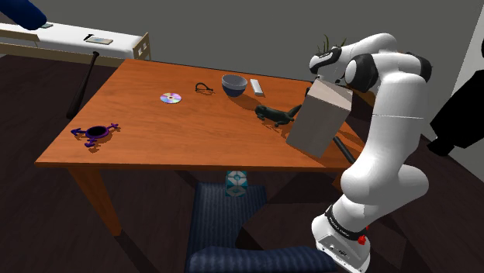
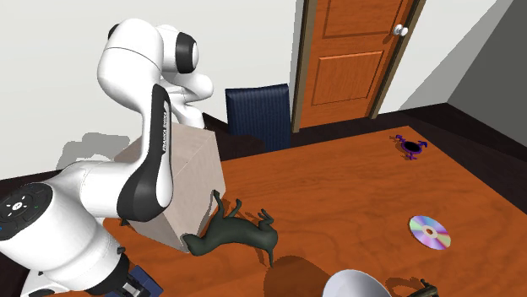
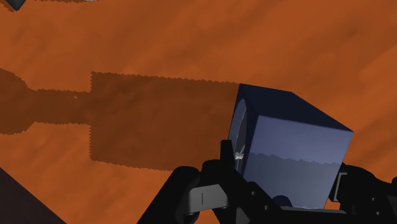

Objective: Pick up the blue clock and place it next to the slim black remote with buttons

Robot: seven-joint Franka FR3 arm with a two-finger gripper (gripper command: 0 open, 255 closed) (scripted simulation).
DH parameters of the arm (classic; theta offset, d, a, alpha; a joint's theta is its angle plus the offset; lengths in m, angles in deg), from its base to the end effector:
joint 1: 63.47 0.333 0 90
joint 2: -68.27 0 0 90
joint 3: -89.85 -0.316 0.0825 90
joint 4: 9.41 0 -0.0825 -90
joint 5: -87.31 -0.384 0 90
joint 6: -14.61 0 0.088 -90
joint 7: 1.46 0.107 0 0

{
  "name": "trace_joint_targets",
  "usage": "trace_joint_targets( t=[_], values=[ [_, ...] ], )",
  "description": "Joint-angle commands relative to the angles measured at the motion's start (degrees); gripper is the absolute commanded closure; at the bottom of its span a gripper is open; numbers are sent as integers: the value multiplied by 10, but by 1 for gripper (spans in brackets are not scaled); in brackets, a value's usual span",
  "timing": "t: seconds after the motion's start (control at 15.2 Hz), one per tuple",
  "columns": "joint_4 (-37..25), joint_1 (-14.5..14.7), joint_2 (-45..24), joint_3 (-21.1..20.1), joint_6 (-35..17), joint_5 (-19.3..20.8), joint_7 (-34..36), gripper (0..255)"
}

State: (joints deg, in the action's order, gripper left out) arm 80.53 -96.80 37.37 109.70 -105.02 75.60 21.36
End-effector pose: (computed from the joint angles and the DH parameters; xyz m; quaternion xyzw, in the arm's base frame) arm 0.4487 -0.5259 0.3442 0.7712 -0.6365 0.0072 0.0003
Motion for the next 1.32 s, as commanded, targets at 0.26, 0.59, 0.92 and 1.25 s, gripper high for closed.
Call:
trace_joint_targets(
  t=[0.26, 0.59, 0.92, 1.25],
  values=[
    [0, 0, 0, 0, 0, 0, 0, 255],
    [-13, 1, 12, 3, 25, 5, 3, 255],
    [-33, 2, 24, 6, 57, 11, 7, 255],
    [-58, 1, 34, 9, 90, 15, 10, 255]
  ],
)
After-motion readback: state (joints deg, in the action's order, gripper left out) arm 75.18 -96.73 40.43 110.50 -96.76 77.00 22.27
